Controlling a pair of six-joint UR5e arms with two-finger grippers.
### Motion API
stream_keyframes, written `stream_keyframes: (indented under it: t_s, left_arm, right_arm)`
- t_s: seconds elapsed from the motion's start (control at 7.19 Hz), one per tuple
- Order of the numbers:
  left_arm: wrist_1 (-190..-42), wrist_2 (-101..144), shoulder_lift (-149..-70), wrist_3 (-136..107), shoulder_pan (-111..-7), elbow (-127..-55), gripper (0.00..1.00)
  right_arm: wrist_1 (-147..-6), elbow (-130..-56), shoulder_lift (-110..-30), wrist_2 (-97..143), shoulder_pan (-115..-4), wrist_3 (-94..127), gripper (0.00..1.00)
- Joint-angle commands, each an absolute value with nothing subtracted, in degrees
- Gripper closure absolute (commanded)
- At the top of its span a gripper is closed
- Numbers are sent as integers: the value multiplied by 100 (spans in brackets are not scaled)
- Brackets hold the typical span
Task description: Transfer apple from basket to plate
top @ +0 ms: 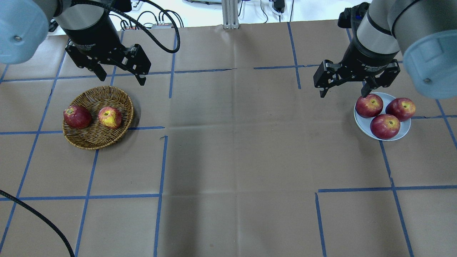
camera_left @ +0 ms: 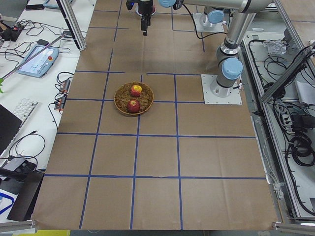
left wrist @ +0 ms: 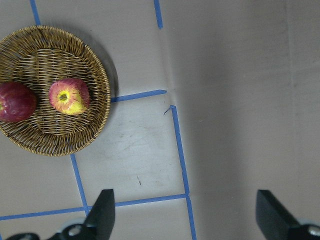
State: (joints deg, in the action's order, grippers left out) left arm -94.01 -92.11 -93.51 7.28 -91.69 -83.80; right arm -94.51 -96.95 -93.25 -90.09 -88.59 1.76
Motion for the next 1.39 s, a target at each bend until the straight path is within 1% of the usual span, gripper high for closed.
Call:
stream_keyframes:
  t_s: [0.0, 0.14, 0.28, 0.42, 0.56, 0.7, 0.97, 1.25]
  left_arm:
    - [-9404, -9220, -9413, 729, -9141, -8402, 1]
    - [-9404, -9220, -9439, 712, -9123, -8515, 1]
    - [-8987, -9255, -9439, 973, -9080, -8786, 1]
    - [-8539, -9377, -9448, 1663, -8783, -9146, 1]
    - [-8369, -9369, -9466, 2209, -8250, -9437, 1]
    - [-8150, -9378, -9544, 2693, -7818, -9622, 1]
    - [-7168, -9352, -10166, 3283, -7306, -10009, 1]
    - [-6096, -9343, -10659, 3514, -7164, -10448, 2]
  right_arm:
    - [-9448, -9694, -9325, -9009, -8859, 176, 0]
    - [-9457, -9694, -9325, -9009, -8859, 176, 0]
    - [-9448, -9712, -9334, -9009, -8859, 184, 0]
    - [-9448, -9712, -9334, -9009, -8859, 176, 0]
    - [-9448, -9712, -9325, -9009, -8859, 176, 0]
    - [-9448, -9721, -9334, -9009, -8859, 176, 0]
    - [-9448, -9721, -9334, -9009, -8859, 176, 0]
    - [-9448, -9729, -9334, -9009, -8868, 184, 0]
